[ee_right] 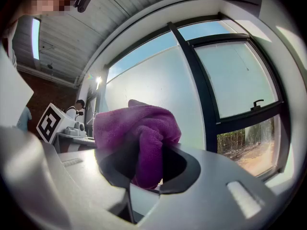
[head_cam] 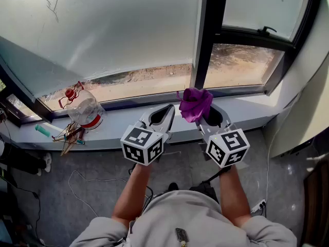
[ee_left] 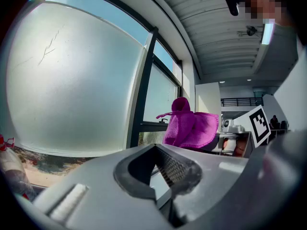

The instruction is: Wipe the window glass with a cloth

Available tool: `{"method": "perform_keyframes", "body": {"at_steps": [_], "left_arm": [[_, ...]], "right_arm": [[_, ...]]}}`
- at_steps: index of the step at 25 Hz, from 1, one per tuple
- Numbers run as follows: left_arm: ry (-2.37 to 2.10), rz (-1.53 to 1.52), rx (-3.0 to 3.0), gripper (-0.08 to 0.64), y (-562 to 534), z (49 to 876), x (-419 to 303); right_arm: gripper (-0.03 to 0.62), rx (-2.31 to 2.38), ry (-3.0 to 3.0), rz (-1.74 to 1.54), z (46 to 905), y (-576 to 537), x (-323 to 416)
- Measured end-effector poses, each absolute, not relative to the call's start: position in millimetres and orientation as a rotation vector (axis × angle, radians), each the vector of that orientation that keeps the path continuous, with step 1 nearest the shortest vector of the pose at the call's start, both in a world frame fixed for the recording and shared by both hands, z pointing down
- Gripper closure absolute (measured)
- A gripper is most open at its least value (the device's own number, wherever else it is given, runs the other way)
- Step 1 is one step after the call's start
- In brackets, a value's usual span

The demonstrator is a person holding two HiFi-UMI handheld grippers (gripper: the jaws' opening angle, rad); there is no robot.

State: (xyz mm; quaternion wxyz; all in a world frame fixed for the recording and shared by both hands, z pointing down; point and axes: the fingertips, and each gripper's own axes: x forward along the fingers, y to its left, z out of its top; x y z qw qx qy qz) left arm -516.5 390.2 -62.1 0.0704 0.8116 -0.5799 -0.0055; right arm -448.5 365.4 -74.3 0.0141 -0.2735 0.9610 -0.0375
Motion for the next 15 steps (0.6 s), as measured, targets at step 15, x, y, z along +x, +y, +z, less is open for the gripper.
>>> {"method": "perform_keyframes", "body": {"at_steps": [15], "left_arm": [[-1.724,0.018,2.455,0.557,392,-59,-497]], "right_arm": [[0.462,-0.876,2.975,-0.146,-70,367,-429]]}}
